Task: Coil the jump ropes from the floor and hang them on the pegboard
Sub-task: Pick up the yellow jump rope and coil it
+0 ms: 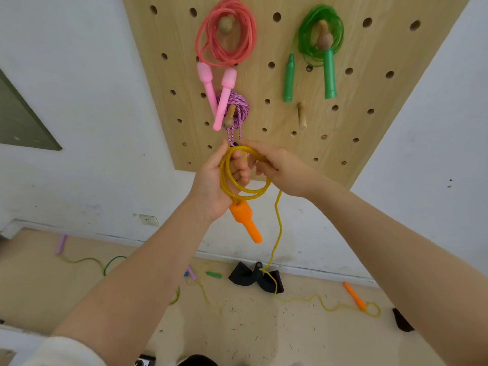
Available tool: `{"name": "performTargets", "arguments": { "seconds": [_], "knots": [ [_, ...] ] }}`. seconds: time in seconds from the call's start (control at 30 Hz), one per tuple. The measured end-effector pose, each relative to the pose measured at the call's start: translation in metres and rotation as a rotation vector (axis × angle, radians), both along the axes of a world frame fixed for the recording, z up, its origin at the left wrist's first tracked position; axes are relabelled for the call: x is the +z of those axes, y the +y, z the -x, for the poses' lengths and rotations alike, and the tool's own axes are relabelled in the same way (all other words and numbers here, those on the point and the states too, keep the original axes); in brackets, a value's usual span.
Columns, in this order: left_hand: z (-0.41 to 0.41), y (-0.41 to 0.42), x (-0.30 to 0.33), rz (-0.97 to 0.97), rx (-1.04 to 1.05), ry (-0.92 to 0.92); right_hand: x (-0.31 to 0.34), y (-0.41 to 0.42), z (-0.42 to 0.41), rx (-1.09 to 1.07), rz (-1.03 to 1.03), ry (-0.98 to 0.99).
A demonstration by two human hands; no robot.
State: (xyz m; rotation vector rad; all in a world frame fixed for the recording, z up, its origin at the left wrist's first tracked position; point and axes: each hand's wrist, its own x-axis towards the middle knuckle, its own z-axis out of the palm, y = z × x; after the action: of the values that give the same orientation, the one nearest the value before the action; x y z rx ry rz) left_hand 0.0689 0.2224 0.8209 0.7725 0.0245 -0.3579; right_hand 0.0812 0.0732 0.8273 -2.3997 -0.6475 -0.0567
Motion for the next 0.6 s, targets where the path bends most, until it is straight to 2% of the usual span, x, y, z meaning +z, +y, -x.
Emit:
{"name": "performTargets", "arguments": {
  "seconds": [0.13, 0.3, 0.4, 0.47, 0.6],
  "knots": [
    [0.000, -0.002, -0.001, -0.013, 0.022, 0.005, -0.002, 0.002, 0.004, 0.079, 0.044, 0.103],
    [0.006, -0.002, 0.005, 0.146, -0.091, -0.040, 0.006, 0.004, 0.010, -0.059, 0.020, 0.177],
    [0.005, 0.000, 0.009, -0.049, -0.140, -0.128, 0.004, 0.000, 0.012, -0.095, -0.013, 0.285],
    [0.002, 0.004, 0.010, -0.242, -0.147, -0.111, 0.009, -0.003, 0.016, -0.092, 0.059, 0.238],
    [-0.001, 0.009, 0.006, -0.493, -0.150, -0.048, 0.016, -0.010, 0.017, -0.099, -0.099, 0.119]
  ]
}}
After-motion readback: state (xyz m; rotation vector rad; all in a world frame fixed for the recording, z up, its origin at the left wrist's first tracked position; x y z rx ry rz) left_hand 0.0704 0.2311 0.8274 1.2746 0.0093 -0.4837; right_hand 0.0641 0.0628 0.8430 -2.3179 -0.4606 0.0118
